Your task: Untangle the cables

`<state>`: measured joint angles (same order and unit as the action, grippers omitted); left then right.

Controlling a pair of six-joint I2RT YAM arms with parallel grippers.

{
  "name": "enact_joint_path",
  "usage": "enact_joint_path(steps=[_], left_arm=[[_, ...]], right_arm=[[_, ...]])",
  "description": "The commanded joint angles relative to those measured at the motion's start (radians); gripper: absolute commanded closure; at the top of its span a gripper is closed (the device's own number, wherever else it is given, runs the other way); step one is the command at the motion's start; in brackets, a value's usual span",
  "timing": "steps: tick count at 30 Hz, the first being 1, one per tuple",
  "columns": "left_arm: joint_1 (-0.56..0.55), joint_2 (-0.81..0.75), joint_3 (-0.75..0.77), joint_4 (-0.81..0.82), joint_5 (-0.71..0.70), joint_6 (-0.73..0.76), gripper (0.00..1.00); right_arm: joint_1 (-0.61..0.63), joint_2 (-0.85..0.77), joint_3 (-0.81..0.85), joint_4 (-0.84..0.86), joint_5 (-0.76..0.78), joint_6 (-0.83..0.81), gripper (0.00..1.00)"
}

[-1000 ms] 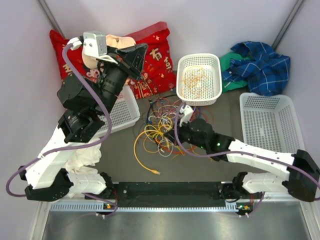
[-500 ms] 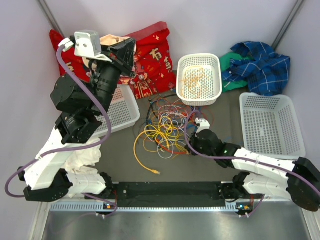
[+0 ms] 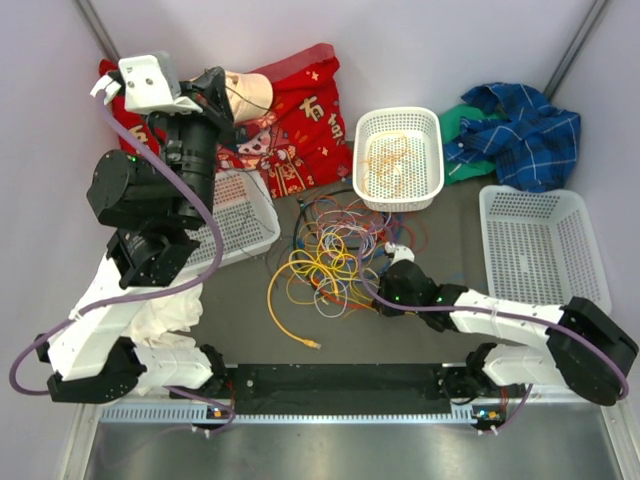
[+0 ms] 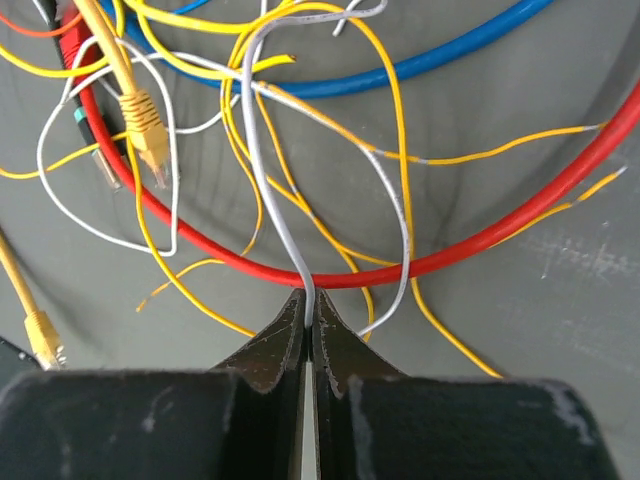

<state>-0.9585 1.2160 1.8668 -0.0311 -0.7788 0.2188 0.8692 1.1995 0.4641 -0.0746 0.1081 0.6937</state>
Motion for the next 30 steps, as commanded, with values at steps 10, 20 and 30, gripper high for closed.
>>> enact_joint_path(steps=[10, 20, 30], left_arm=[[0.314, 0.054, -0.052, -0.214, -0.082, -0.142, 1.00], [0.723, 0.122, -0.172, -0.382, 0.187, -0.495, 1.00], [0.876, 0.080, -0.469, -0.332, 0.239, -0.605, 1.00]], right_arm=[[-0.007, -0.178, 0.042, 0.013, -0.053, 0.000, 1.00], [-0.007, -0.265, 0.105, -0.063, -0.050, -0.034, 1.00], [-0.009, -0.244, 0.111, -0.054, -0.062, -0.069, 1.00]])
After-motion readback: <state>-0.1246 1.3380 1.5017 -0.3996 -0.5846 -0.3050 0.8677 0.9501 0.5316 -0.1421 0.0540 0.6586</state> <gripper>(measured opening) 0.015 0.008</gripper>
